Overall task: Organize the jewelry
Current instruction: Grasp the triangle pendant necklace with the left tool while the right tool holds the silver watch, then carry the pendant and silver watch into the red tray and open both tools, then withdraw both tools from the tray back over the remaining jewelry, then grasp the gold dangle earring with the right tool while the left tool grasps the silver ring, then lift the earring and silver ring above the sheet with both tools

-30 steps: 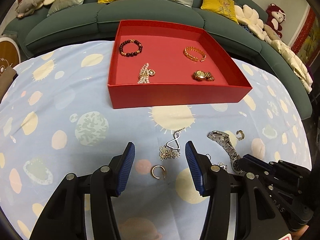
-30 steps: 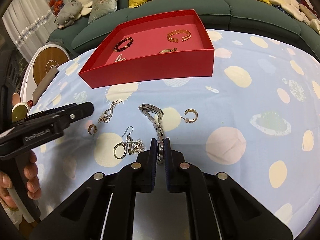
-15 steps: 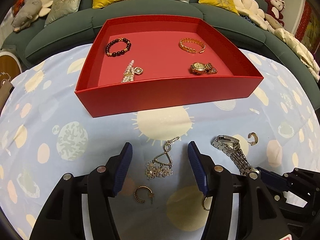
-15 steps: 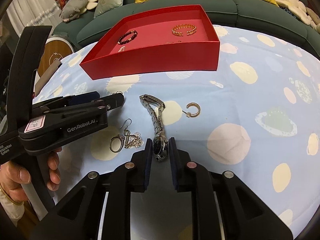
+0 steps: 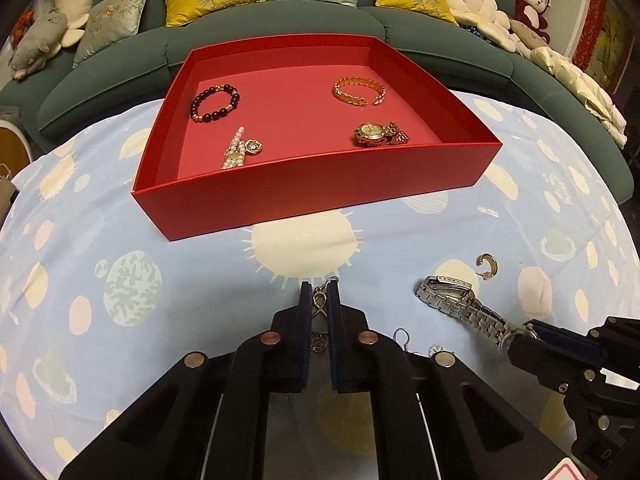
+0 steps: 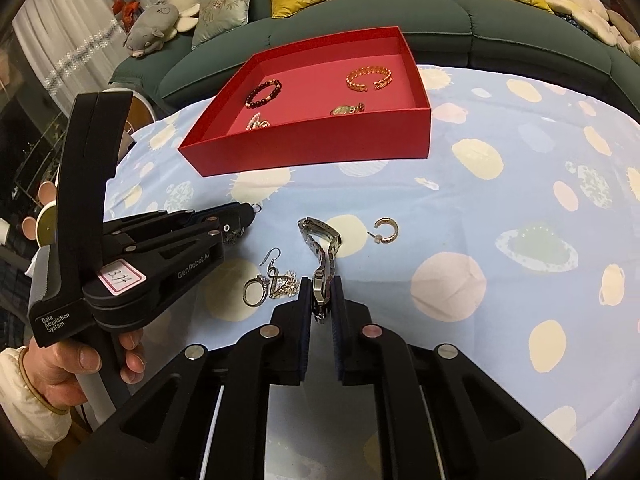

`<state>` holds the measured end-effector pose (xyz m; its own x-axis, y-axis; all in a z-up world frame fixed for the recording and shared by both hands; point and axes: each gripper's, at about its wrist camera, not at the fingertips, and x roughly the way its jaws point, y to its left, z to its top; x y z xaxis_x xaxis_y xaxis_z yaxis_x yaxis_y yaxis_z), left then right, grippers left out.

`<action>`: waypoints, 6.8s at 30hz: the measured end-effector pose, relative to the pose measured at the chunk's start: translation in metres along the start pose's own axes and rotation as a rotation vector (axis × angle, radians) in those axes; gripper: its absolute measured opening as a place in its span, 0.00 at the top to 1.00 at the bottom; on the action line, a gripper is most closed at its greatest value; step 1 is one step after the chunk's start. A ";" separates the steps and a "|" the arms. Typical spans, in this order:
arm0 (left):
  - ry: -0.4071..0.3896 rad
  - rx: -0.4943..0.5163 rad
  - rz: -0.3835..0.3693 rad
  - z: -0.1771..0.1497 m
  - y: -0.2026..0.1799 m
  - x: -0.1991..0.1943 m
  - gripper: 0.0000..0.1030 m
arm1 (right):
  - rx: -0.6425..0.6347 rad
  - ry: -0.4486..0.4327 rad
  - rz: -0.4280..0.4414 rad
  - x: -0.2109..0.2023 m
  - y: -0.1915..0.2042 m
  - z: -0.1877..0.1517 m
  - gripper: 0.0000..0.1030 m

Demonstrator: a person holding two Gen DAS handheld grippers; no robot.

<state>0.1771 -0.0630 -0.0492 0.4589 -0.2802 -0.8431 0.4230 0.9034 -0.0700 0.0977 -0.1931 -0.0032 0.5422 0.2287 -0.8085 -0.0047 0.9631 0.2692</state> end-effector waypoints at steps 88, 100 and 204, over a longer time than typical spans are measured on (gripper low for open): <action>-0.067 -0.262 0.006 0.168 0.090 0.043 0.50 | 0.122 -0.098 0.019 0.086 -0.023 0.186 0.77; -0.153 -0.258 0.042 0.086 0.093 -0.092 0.49 | 0.091 -0.242 0.040 -0.064 -0.003 0.112 0.67; -0.021 -0.068 -0.041 -0.047 -0.008 -0.043 0.93 | -0.042 0.014 -0.082 -0.003 0.003 -0.021 0.81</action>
<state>0.1176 -0.0427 -0.0372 0.4592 -0.3234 -0.8274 0.3877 0.9109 -0.1409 0.0781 -0.1875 -0.0108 0.5308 0.1502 -0.8340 0.0042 0.9837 0.1799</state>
